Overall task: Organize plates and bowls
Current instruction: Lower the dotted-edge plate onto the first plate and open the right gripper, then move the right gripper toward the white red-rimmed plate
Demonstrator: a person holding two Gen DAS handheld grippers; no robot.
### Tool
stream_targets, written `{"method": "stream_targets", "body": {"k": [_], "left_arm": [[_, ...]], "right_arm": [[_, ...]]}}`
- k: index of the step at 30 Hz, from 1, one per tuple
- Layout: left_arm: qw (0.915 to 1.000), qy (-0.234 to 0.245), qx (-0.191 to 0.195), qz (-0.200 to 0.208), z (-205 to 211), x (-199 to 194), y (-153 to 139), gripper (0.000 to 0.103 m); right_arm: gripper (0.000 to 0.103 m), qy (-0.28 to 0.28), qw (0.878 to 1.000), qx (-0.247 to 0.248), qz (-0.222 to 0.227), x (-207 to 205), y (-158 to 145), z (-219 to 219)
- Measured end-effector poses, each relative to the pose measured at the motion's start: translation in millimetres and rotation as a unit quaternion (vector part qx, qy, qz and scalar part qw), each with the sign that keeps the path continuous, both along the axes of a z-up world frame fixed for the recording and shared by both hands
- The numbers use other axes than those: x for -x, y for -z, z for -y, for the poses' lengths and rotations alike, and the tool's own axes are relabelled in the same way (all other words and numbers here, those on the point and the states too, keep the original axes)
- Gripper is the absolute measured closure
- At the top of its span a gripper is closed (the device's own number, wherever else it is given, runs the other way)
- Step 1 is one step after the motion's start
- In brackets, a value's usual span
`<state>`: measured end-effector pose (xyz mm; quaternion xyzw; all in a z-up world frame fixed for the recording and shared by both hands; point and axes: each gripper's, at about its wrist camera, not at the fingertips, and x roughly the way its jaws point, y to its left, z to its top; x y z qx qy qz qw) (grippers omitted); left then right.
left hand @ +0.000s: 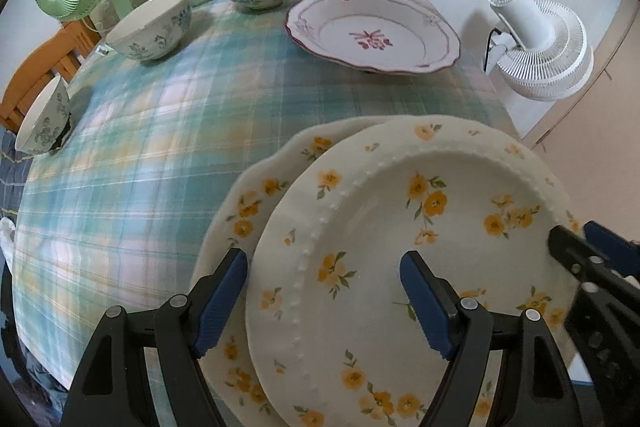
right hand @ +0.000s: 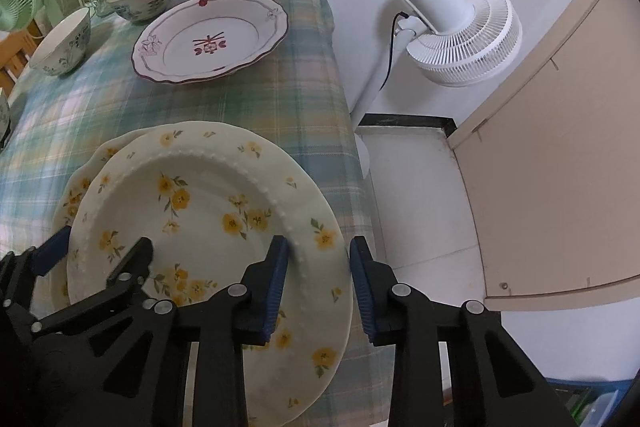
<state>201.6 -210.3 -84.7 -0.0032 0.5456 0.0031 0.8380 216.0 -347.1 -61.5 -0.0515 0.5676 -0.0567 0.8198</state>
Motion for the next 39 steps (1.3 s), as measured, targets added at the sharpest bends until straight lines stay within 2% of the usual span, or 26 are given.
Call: {"method": "stream_targets", "body": {"k": [9, 23, 32, 33, 34, 39], "left_arm": [[0.9996, -0.010, 0.025, -0.001, -20, 7, -6, 0.023], [0.9998, -0.017, 0.010, -0.006, -25, 11, -8, 0.023], [0.9997, -0.019, 0.015, 0.003, -34, 15, -21, 0.021], [0.9997, -0.017, 0.014, 0.006, -35, 15, -23, 0.021], [0.9998, -0.014, 0.014, 0.010, -37, 15, -27, 0.021], [0.9990, -0.006, 0.023, 0.037, -55, 15, -49, 0.018]], "right_arm": [[0.068, -0.014, 1.000, 0.000, -0.004, -6, 10, -14], [0.064, -0.024, 1.000, -0.003, 0.012, -9, 15, -24], [0.060, -0.017, 0.998, -0.058, 0.018, -5, 3, -18], [0.057, -0.019, 0.998, -0.060, 0.022, -3, -1, -21], [0.049, -0.019, 0.997, -0.063, 0.028, -1, -5, -23], [0.039, -0.004, 0.996, -0.066, 0.066, 9, -34, -32]]}}
